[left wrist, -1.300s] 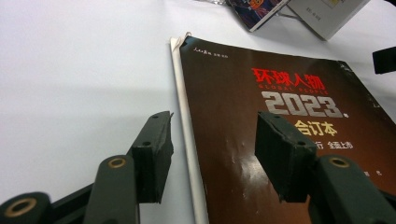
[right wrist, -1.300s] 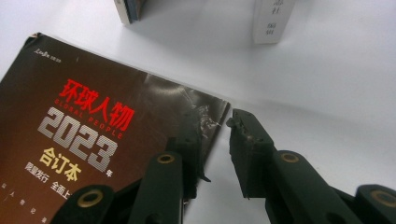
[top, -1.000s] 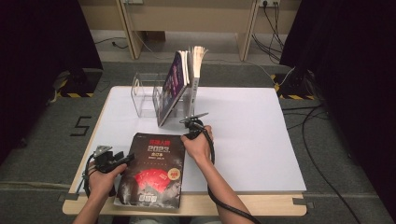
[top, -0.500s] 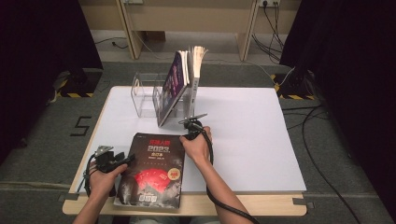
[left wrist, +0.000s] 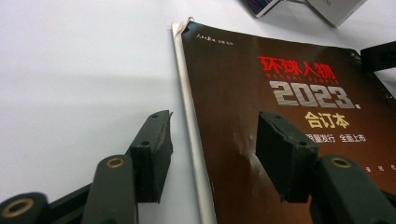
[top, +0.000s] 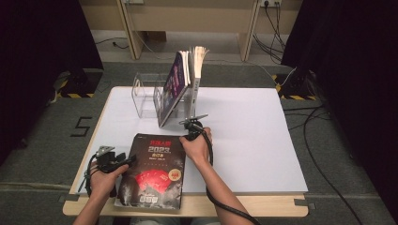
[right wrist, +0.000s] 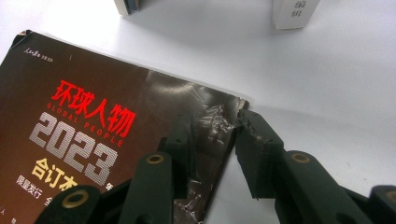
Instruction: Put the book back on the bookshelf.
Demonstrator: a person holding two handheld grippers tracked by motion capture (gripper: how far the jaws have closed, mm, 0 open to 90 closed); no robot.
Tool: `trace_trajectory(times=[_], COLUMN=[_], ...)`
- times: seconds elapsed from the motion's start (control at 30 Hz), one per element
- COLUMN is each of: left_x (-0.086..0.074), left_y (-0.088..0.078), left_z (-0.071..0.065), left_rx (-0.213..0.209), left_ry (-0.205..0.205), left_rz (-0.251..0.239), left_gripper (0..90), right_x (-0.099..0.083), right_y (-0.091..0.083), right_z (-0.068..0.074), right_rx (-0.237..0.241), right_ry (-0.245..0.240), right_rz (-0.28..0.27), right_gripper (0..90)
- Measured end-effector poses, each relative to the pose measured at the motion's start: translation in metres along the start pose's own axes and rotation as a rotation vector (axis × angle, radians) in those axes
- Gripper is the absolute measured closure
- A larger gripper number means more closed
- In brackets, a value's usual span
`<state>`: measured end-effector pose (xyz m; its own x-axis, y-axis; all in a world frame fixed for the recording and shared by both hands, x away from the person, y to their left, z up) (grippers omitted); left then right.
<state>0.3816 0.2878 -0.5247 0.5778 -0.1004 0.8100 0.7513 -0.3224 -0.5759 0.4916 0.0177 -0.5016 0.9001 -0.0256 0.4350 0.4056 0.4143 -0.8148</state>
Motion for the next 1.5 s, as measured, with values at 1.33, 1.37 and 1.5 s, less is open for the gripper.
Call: trace_trajectory(times=[1.33,1.37,1.5], left_x=[0.0050,0.0058,0.0082], left_y=[-0.0024,-0.0033,-0.0038], left_z=[-0.0001,-0.0008,-0.0024], left_rx=[-0.106,-0.122,-0.148], left_ry=[-0.229,-0.245,-0.269], left_rz=[-0.029,-0.041,-0.055], left_gripper=[68.3,68.6,65.8], right_x=[-0.0011,-0.0011,-0.0011], right_y=[0.0014,0.0014,0.0014], right_z=[0.0027,0.0029,0.0030], right_rx=[-0.012,-0.013,-0.013], right_ry=[0.014,0.012,0.014], right_rz=[-0.019,-0.018,-0.018], right_gripper=[66.3,66.3,66.2])
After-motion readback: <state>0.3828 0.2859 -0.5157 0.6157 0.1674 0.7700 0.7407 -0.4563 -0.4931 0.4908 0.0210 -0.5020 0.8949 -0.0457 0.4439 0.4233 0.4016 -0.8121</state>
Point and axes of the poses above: each handheld gripper's, and its own axes: y roughly forward along the jaws, x roughly out of its top, z roughly to its left, the point moved 3 cm from there along y, roughly forward along the jaws, and after that the axes turned 13 degrees about y, right-handed, at the moved point
